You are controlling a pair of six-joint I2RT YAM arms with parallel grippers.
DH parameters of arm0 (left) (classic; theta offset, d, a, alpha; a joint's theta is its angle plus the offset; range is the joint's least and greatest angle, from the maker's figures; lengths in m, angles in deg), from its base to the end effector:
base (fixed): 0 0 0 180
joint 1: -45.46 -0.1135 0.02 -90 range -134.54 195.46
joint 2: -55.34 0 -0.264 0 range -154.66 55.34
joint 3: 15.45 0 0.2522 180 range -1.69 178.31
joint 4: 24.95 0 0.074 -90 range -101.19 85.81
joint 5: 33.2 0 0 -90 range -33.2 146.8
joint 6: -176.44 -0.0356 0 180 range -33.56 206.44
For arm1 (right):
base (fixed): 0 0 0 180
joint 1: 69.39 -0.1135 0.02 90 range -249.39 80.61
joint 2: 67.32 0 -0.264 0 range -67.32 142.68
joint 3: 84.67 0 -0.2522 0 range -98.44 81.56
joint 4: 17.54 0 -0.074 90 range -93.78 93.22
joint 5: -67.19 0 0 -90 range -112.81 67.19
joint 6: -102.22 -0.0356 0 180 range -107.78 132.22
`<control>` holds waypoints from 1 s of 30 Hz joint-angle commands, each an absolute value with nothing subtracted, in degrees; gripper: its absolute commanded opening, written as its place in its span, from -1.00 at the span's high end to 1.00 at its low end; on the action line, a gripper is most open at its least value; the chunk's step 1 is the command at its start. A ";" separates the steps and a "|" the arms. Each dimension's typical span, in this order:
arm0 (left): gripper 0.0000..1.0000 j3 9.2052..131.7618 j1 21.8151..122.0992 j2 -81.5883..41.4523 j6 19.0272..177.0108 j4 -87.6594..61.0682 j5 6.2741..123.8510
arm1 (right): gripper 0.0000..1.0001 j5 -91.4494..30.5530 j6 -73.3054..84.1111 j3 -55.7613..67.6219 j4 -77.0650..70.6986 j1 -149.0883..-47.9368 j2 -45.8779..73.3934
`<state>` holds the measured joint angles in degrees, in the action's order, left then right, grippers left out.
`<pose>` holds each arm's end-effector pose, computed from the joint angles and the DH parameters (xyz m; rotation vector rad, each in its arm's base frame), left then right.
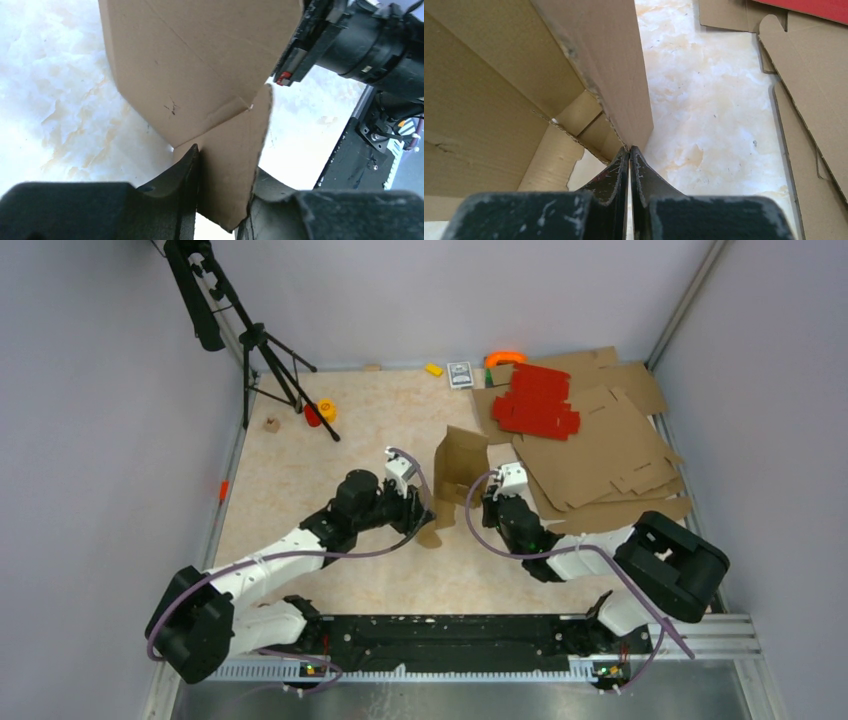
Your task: Fold the paper box
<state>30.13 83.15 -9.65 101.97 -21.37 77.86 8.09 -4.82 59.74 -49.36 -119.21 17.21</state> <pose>0.1860 -0.1599 0.2271 0.6439 1.9707 -0.9521 0.1820 0.1872 0.1554 -0.1556 1.8311 0.3171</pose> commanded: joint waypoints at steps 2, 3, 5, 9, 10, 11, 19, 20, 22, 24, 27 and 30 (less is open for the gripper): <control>0.52 32.87 82.65 -11.09 101.81 -20.45 76.20 | 0.91 5.39 -2.55 56.99 -45.80 -119.20 14.17; 0.56 33.06 82.64 -11.32 101.45 -20.62 76.77 | 0.87 5.18 -2.15 56.86 -45.43 -119.23 13.81; 0.60 33.09 82.64 -11.43 100.68 -20.61 77.41 | 0.86 4.85 -1.32 56.78 -44.86 -119.15 13.17; 0.65 32.83 82.63 -11.35 98.20 -20.85 79.34 | 0.75 3.84 0.83 56.73 -45.12 -118.86 13.38; 0.65 32.92 82.65 -11.48 97.69 -20.53 79.91 | 0.73 2.87 0.99 56.65 -45.33 -118.57 13.44; 0.67 33.18 82.64 -11.54 97.02 -20.06 80.40 | 0.71 2.07 1.04 56.60 -45.35 -118.26 13.45; 0.70 34.84 82.64 -11.44 94.89 -16.44 80.57 | 0.59 -11.07 -0.80 54.88 -41.25 -110.72 9.51; 0.70 34.94 82.64 -11.39 94.88 -16.26 80.58 | 0.58 -13.31 -1.10 54.08 -39.82 -108.85 8.83; 0.70 34.88 82.64 -11.37 95.03 -16.20 80.66 | 0.57 -15.59 -2.72 51.08 -33.57 -106.36 8.28; 0.70 34.92 82.64 -11.30 95.05 -16.20 80.87 | 0.44 -18.04 -5.68 46.84 -27.31 -103.38 9.14; 0.70 34.96 82.64 -11.28 94.98 -16.04 80.83 | -0.11 -25.93 -9.93 40.68 -20.40 -99.80 12.72; 0.71 35.20 82.64 -11.37 95.01 -15.85 80.64 | -0.35 -27.68 -13.28 35.38 -16.00 -99.27 16.60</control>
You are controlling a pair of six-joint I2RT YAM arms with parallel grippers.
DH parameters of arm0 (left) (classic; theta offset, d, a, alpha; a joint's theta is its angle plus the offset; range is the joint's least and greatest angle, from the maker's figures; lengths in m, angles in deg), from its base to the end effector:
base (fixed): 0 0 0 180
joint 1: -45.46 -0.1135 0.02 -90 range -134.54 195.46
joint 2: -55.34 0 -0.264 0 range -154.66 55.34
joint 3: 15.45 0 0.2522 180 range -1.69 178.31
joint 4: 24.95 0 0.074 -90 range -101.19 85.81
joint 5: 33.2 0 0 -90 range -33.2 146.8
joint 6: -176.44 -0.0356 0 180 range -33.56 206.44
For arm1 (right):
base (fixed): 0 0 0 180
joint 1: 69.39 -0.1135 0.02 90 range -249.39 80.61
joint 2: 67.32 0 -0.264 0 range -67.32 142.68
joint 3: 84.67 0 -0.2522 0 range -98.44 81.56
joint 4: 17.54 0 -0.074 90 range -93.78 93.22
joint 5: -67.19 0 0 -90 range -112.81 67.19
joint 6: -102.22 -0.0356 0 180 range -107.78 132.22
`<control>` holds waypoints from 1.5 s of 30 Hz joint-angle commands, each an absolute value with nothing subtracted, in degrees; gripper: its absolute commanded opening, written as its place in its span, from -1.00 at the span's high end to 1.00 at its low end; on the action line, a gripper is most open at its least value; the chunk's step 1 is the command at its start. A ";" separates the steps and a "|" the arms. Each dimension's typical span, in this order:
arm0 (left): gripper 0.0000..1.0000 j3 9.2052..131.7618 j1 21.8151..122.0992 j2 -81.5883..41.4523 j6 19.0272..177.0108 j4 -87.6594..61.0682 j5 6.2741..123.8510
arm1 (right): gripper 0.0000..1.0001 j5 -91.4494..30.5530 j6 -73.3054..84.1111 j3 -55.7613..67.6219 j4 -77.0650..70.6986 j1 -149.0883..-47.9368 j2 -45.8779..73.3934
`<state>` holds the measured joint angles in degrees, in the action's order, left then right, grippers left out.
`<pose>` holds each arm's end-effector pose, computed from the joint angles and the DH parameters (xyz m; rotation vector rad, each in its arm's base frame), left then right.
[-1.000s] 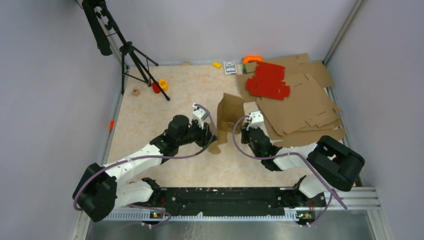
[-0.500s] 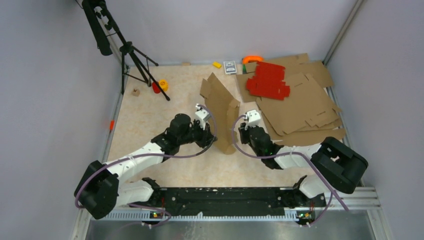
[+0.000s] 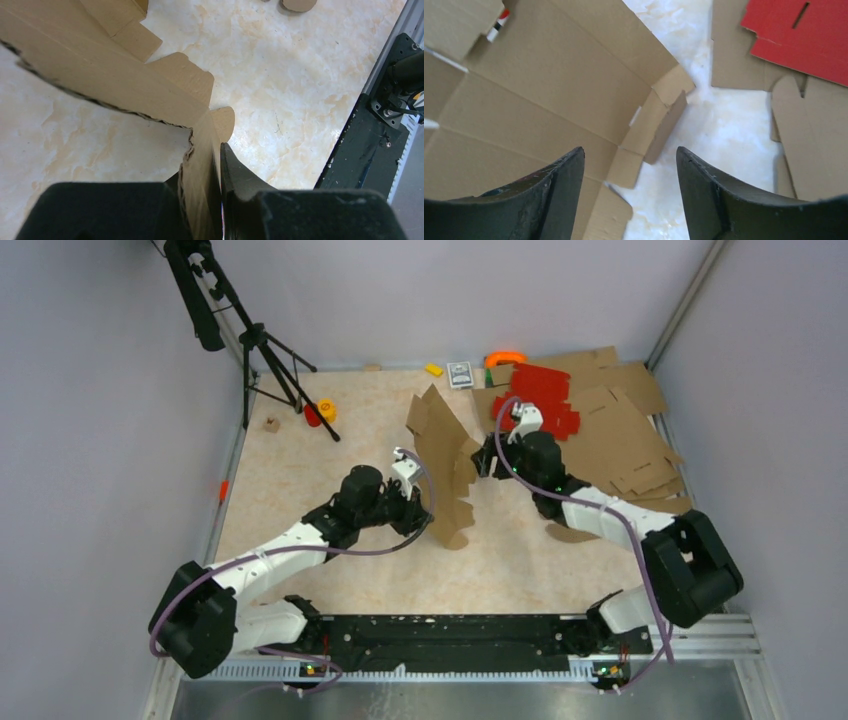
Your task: Fold the paper box
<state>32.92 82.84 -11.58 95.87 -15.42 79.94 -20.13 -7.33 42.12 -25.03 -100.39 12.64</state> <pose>0.1900 -0.1628 0.2259 0.7686 2.0047 -0.9082 0.2602 0.1544 0.2238 -0.1619 1.9384 0.5483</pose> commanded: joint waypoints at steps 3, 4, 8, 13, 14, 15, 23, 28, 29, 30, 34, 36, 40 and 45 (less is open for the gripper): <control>0.71 35.22 82.64 -11.24 95.29 -15.89 80.68 | -0.36 -25.13 -16.88 29.74 -11.73 -99.28 21.85; 0.71 35.11 82.64 -11.17 95.39 -15.90 80.78 | -0.35 -24.58 -17.97 27.87 -10.45 -99.31 23.98; 0.71 35.15 82.64 -11.16 95.59 -16.05 80.91 | -0.25 -23.63 -20.38 20.10 -7.46 -99.27 32.97; 0.71 35.70 82.64 -11.20 95.53 -15.74 81.05 | -0.12 -19.29 -21.59 17.11 -6.90 -99.27 39.05; 0.71 35.79 82.64 -11.20 95.50 -15.62 80.95 | -0.07 -17.93 -21.45 17.21 -6.92 -99.29 39.37; 0.71 35.97 82.64 -11.09 95.42 -15.40 80.92 | -0.01 -16.79 -21.03 17.41 -7.06 -99.21 39.41; 0.69 36.16 82.68 -11.00 96.45 -14.97 80.62 | 0.88 -15.08 -16.67 20.23 -8.06 -98.14 36.23; 0.64 36.40 82.64 -10.44 100.53 -15.40 81.22 | 0.98 -15.06 -13.81 24.72 -7.79 -98.18 30.81; 0.64 36.41 82.64 -10.12 101.44 -15.60 81.30 | 1.00 -15.64 -12.90 25.97 -8.05 -98.18 29.57; 0.64 36.40 82.64 -9.83 102.50 -15.81 81.38 | 1.00 -16.14 -12.30 27.30 -8.45 -98.13 28.11; 0.63 35.79 82.59 -9.19 107.97 -17.79 80.71 | 1.00 -17.83 -9.42 34.89 -12.51 -98.28 20.56; 0.63 35.21 82.55 -9.04 110.23 -19.52 80.93 | 1.00 -17.91 -7.79 38.15 -14.22 -98.46 16.96; 0.61 33.50 82.26 -9.09 114.50 -24.10 80.44 | 1.00 -15.42 -3.50 42.90 -16.54 -100.42 10.81; 0.43 34.32 80.19 -10.94 117.98 -22.01 79.72 | 1.00 -9.51 1.03 43.82 -15.19 -105.19 7.70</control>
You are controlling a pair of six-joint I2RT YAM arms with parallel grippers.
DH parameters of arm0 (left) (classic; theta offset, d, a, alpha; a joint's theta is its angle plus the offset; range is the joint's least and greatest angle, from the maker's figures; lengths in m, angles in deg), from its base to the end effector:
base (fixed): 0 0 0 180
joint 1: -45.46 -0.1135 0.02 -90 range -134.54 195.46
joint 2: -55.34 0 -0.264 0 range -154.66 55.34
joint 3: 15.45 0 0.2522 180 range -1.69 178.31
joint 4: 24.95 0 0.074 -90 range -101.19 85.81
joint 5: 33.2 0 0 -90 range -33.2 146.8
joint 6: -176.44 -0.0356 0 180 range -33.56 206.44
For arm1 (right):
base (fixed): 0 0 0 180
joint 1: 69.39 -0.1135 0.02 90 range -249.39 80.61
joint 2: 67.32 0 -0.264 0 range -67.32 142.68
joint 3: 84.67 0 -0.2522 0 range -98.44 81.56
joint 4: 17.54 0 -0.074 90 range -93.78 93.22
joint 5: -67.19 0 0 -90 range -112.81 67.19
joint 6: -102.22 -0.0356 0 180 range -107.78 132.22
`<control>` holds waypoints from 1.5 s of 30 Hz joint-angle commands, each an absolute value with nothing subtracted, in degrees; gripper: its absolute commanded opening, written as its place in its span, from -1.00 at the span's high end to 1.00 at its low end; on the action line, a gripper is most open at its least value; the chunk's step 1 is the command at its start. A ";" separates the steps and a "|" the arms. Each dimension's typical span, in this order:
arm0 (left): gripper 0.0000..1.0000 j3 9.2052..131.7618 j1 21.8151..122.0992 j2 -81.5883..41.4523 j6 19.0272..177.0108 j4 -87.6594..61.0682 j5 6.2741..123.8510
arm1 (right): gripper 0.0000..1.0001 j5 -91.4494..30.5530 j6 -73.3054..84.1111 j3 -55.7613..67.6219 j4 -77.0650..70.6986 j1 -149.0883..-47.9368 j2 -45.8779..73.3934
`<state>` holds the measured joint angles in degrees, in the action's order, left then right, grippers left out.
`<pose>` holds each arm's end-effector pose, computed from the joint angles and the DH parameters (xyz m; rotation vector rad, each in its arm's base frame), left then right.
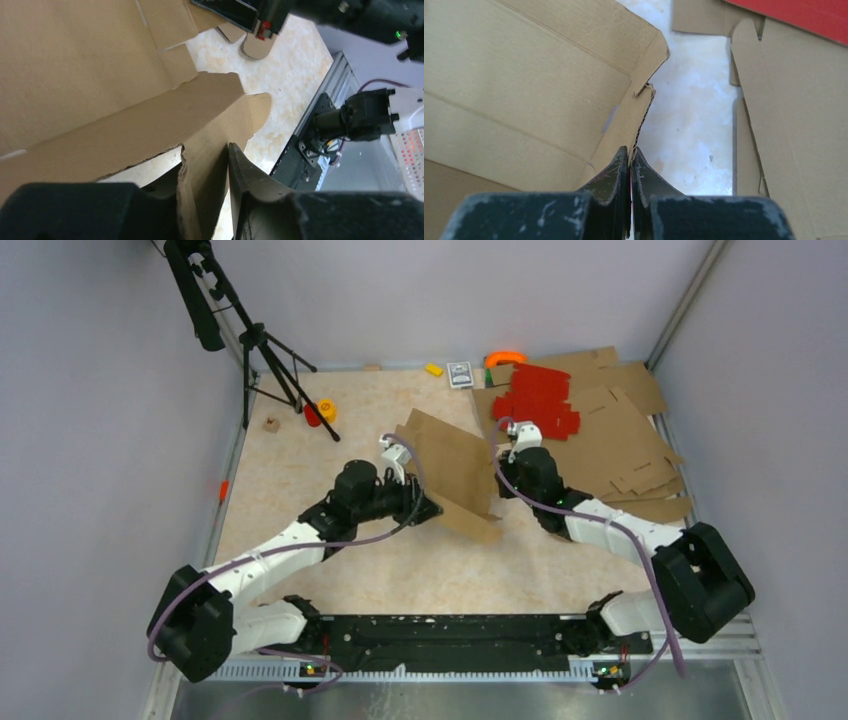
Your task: Fold the paper box
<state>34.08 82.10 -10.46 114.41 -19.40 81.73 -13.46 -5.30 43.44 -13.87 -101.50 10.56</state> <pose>0.1937 -0.1628 0.2441 0.4670 2.0482 -1.1396 0.2454 0.1472 0.2071 -0.1675 2.0940 0.3562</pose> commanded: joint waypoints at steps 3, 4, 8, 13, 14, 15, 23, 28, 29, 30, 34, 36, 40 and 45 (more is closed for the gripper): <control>0.03 35.47 78.07 -9.35 116.49 -16.45 77.91 | 1.00 -6.93 1.56 43.40 -12.46 -106.07 7.12; -0.10 36.00 77.42 -8.28 115.49 -14.00 76.59 | 1.00 -6.02 1.70 43.47 -11.83 -106.16 6.78; -0.56 39.67 73.67 -3.39 111.89 -2.31 69.92 | 1.00 -3.28 2.35 44.92 -11.94 -106.39 4.02; -0.82 40.86 66.87 -1.23 110.39 1.15 65.79 | 1.00 -5.62 4.49 46.66 -14.46 -107.00 1.94; -0.83 41.04 65.21 -2.17 110.99 0.49 66.99 | 1.00 -6.61 4.99 46.75 -14.62 -107.27 1.94; -0.84 40.95 63.80 -3.12 111.50 -0.66 68.20 | 1.00 -7.45 5.58 46.88 -14.95 -107.67 1.82; -0.78 39.99 62.55 -14.58 109.27 -20.25 76.67 | 1.00 -3.73 9.33 51.68 -21.63 -112.62 0.10; -0.77 44.96 62.86 -24.20 100.05 -24.86 84.13 | 1.00 -4.24 10.28 51.26 -22.36 -112.97 1.01; -0.74 46.99 62.91 -26.69 98.16 -23.56 85.94 | 1.00 -3.98 10.28 50.84 -21.80 -112.98 1.17; -0.70 49.16 62.91 -29.17 96.63 -21.80 88.59 | 1.00 -3.95 10.33 50.30 -21.25 -112.98 1.34; -0.47 53.95 64.30 -34.87 94.20 -18.08 95.36 | 1.00 -4.03 10.65 48.61 -19.29 -112.98 1.36; -0.28 53.97 65.95 -35.35 92.82 -18.00 95.19 | 1.00 -3.55 11.01 47.54 -18.77 -112.98 1.41; -0.02 54.61 67.04 -35.91 91.24 -16.60 94.24 | 1.00 -4.18 13.31 43.78 -15.05 -113.02 1.72; 0.17 55.24 68.10 -36.95 91.19 -16.40 94.80 | 1.00 -6.82 16.39 37.75 -9.16 -112.98 3.60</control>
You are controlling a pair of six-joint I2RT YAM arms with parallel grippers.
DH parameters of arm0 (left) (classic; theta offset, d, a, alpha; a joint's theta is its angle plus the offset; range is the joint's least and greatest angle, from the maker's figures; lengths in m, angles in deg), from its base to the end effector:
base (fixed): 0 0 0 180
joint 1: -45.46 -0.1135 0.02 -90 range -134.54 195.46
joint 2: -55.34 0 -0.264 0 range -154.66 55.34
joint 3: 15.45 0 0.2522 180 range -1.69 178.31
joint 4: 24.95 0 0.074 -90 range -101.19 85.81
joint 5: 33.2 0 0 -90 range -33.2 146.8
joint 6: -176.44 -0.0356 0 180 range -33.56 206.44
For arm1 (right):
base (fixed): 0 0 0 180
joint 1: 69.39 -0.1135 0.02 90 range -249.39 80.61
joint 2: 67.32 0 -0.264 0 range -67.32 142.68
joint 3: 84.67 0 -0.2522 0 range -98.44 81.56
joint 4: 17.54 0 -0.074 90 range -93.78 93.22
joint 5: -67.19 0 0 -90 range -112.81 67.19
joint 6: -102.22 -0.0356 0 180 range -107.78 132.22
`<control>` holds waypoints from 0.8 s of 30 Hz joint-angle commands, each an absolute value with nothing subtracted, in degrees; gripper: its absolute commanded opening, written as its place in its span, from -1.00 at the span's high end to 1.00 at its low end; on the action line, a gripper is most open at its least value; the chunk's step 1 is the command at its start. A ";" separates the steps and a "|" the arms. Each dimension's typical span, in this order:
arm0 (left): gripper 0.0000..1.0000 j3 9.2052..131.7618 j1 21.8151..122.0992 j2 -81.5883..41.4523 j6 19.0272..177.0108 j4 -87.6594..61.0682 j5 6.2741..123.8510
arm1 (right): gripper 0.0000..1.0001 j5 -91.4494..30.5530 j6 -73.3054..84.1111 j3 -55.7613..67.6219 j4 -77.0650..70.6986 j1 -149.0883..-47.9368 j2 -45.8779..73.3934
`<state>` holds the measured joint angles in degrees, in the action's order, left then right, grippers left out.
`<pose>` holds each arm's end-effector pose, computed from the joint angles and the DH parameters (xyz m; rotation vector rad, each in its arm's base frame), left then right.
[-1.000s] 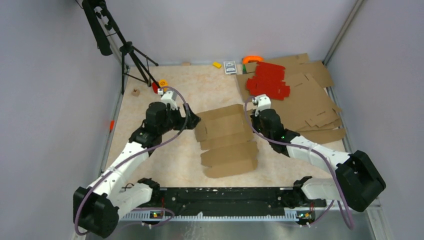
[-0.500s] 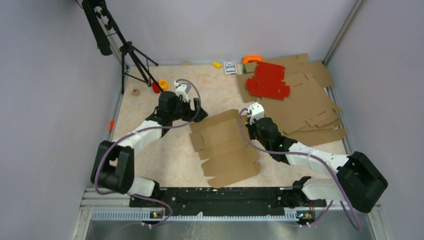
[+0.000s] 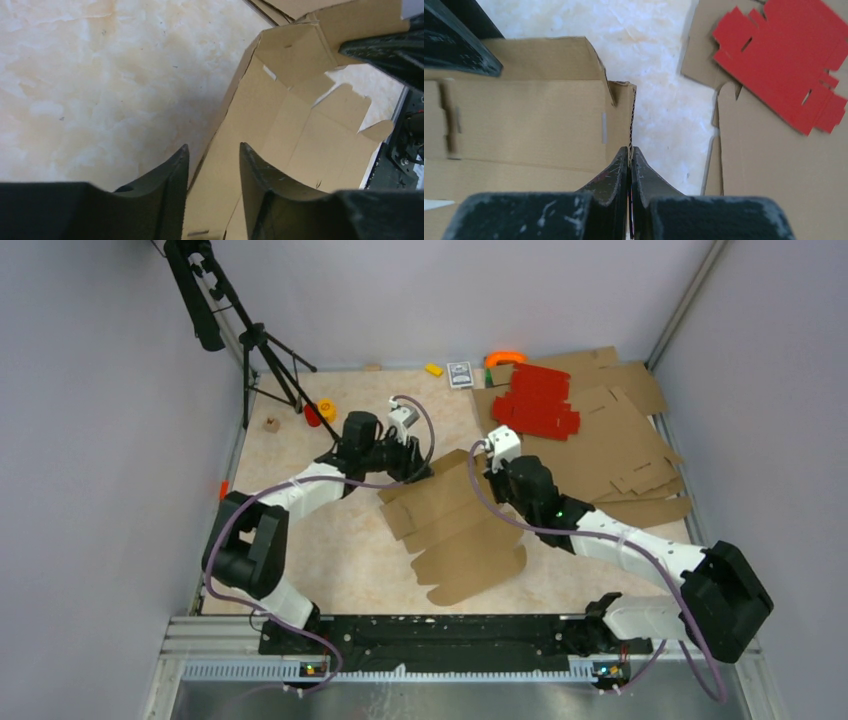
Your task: Fold the paper box
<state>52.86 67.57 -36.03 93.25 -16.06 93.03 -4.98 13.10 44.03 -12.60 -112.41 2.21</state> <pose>0.3122 -0.1495 0.2243 0.6647 2.0533 -0.9669 0.2022 0.1738 0.2395 -0.5413 1.8826 0.1769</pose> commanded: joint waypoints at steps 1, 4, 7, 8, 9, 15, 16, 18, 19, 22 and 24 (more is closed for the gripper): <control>0.34 55.45 68.33 -37.21 91.26 -16.19 94.60 | 1.00 -7.09 16.69 36.81 -8.34 -112.98 4.08; 0.93 55.03 69.68 -36.76 91.45 -16.00 92.08 | 1.00 -5.31 17.39 34.50 -6.54 -112.98 5.63; 1.00 51.43 73.49 -34.35 91.05 -21.46 86.94 | 1.00 -4.41 19.36 31.15 -4.77 -113.06 6.52; 1.00 50.38 75.16 -33.65 90.63 -23.29 85.07 | 1.00 -4.50 19.87 29.72 -4.22 -113.13 6.72; 1.00 49.60 76.61 -33.21 90.33 -24.58 83.21 | 0.98 -4.59 20.58 28.39 -3.95 -113.34 6.87; 1.00 44.88 79.03 -30.48 93.31 -34.34 76.11 | 0.94 -3.60 28.57 22.17 -0.98 -116.27 7.82; 1.00 43.03 79.21 -29.57 93.68 -37.17 75.76 | 0.94 -3.40 29.85 21.11 -0.52 -116.85 7.87; 1.00 39.14 79.49 -27.41 94.24 -42.83 74.47 | 0.94 -3.44 31.05 19.98 0.49 -117.03 7.47; 1.00 37.03 79.68 -26.32 94.26 -45.43 73.94 | 0.93 -2.60 31.33 19.65 0.74 -117.08 7.31; 1.00 31.73 80.15 -23.62 94.38 -51.44 72.71 | 0.58 3.85 30.49 18.50 2.05 -117.07 7.31; 1.00 29.71 80.40 -22.67 94.56 -54.02 71.53 | -0.09 7.16 28.60 17.35 4.39 -116.76 7.86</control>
